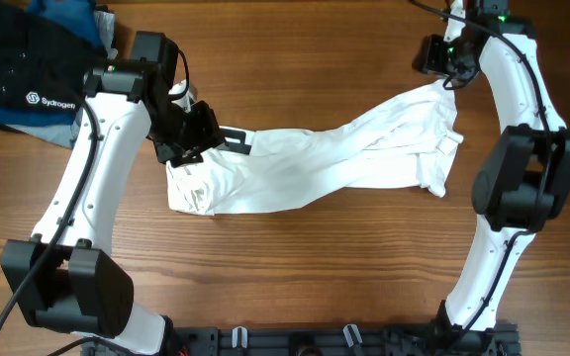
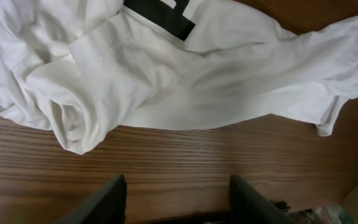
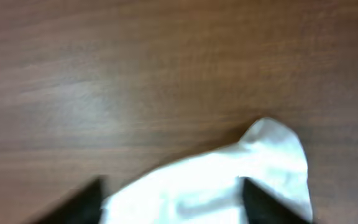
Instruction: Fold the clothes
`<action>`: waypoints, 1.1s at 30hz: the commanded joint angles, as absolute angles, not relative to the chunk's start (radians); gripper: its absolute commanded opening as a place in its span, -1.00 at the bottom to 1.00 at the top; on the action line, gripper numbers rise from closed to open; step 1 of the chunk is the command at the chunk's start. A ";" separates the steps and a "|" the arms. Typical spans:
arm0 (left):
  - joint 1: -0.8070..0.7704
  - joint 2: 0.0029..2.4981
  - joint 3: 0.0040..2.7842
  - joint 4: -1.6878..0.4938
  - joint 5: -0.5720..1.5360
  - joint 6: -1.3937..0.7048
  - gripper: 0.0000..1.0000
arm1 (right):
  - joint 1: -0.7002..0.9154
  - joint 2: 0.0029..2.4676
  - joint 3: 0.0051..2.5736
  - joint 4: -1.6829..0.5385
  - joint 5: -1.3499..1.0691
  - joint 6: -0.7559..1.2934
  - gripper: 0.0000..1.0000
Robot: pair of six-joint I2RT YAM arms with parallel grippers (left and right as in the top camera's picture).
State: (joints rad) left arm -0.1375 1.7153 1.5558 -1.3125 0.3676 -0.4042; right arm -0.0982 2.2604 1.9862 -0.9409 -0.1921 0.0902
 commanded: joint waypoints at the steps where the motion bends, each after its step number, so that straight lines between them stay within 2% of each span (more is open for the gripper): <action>1: -0.140 1.691 1.565 -1.310 0.397 -0.399 0.04 | -0.143 2.259 1.999 -0.978 -0.172 0.075 0.99; 9: -0.140 1.691 1.565 -1.309 0.397 -0.400 0.04 | -0.213 2.308 1.999 -1.026 -0.130 0.004 0.99; 20: -0.141 1.691 1.565 -1.309 0.397 -0.399 0.05 | -0.178 2.447 1.999 -0.958 -0.010 -0.043 0.99; 29: -0.141 1.691 1.565 -1.311 0.397 -0.400 0.05 | -0.173 2.477 1.999 -0.889 -0.017 -0.027 0.99; 30: -0.141 1.691 1.565 -1.310 0.397 -0.400 0.05 | -0.172 2.477 1.999 -0.886 -0.020 -0.027 0.93; 31: -0.140 1.691 1.565 -1.310 0.397 -0.400 0.04 | -0.171 2.477 1.999 -0.884 -0.019 -0.030 0.36; 32: -0.141 1.691 1.565 -1.310 0.397 -0.400 0.05 | -0.171 2.477 1.999 -0.882 -0.020 -0.030 -0.05; 33: -0.141 1.691 1.565 -1.310 0.397 -0.400 0.04 | -0.170 2.477 1.999 -0.881 -0.027 -0.030 -0.66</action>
State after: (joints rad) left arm -0.1375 1.7153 1.5558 -1.3102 0.3775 -0.4042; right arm -0.1715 2.4233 1.9942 -0.8841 -0.0135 -0.0307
